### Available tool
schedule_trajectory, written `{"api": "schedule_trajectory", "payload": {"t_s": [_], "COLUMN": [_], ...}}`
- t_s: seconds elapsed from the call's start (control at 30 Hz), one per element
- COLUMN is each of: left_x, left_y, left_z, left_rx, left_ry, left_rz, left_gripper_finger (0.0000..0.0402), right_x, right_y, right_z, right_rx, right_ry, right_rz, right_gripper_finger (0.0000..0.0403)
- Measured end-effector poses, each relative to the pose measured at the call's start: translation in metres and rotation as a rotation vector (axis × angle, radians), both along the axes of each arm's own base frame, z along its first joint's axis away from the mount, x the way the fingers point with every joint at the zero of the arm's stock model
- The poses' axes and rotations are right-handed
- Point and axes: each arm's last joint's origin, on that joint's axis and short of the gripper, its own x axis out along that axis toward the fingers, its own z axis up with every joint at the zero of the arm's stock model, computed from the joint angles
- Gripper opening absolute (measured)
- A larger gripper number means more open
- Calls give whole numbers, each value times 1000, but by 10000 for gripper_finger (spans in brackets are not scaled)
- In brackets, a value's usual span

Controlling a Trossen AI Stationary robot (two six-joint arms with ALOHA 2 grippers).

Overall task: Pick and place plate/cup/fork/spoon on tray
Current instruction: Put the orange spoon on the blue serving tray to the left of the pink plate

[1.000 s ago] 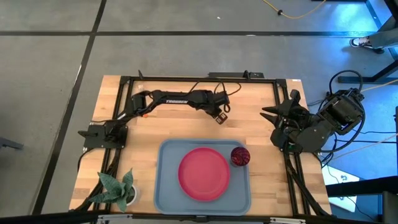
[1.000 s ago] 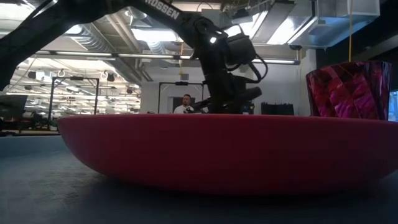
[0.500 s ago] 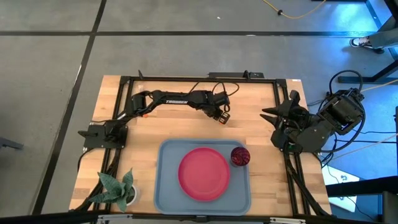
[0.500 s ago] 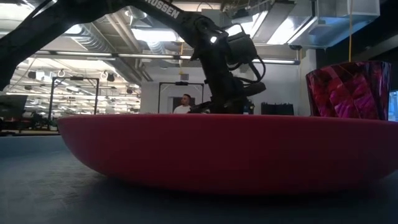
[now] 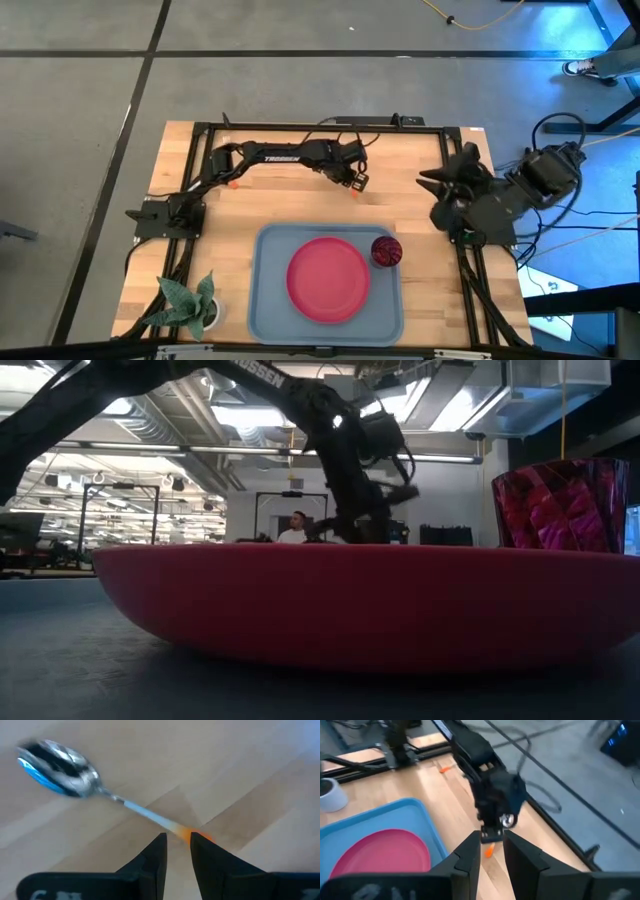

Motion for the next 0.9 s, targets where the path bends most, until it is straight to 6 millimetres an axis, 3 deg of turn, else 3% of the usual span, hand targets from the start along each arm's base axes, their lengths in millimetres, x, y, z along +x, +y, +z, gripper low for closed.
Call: {"api": "schedule_trajectory", "payload": {"t_s": [0.3, 0.57, 0.73, 0.9], "left_x": [-30, -73, -100, -128], "left_y": [-4, -35, -56, -71], "left_z": [71, 156, 199, 228], "left_rx": [82, 213, 357, 414], "left_ry": [-28, -118, -188, -234], "left_rz": [1, 5, 63, 84], "left_gripper_finger": [79, 79, 79, 79], "right_x": [16, 27, 47, 87], "right_y": [-42, -82, -106, -135], "right_z": [-3, -8, -19, -45], "right_rx": [158, 206, 254, 248], "right_ry": [65, 140, 218, 352], "right_rz": [-187, -310, -381, -413], "right_gripper_finger": [90, 90, 90, 90]}}
